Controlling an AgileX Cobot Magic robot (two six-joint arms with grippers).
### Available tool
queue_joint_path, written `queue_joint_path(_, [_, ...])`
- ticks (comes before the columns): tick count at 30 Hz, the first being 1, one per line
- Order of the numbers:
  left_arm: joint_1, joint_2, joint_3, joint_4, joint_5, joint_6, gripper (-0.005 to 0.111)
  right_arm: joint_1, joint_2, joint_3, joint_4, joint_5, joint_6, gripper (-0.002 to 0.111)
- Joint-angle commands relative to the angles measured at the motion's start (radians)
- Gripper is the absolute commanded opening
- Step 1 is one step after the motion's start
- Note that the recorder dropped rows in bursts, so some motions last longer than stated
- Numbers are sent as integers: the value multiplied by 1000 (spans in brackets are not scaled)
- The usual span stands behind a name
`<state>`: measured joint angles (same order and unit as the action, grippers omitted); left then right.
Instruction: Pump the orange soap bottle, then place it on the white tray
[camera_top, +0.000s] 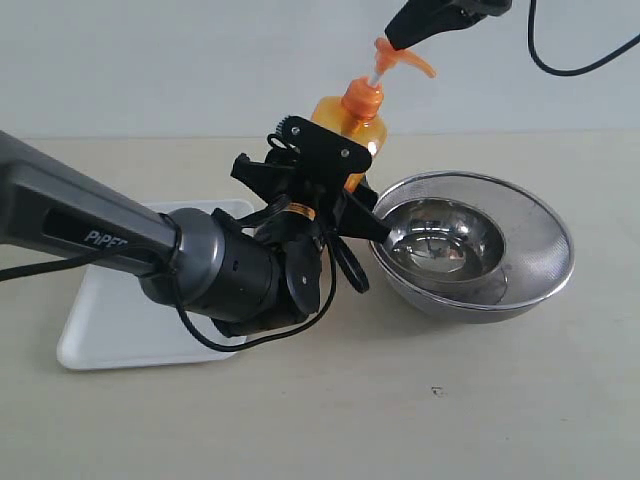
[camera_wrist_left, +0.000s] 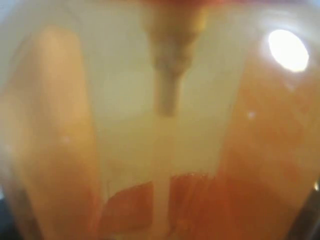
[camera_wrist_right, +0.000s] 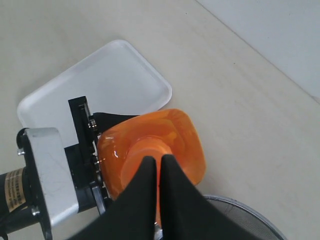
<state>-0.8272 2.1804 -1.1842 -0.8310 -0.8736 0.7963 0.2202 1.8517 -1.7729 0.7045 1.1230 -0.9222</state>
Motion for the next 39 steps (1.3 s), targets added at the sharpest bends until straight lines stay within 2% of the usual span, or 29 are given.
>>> queue_joint_path(1, [-11,-12,-15,47,-44,-21,5,11,45,39,-94,98,-3,0])
queue_joint_path(33, [-11,-12,-15,47,-44,-21,5,11,79,69,-83,98,-3,0])
queue_joint_path(39, [-11,-12,-15,47,-44,-21,5,43,113,88,-91,98,-5,0])
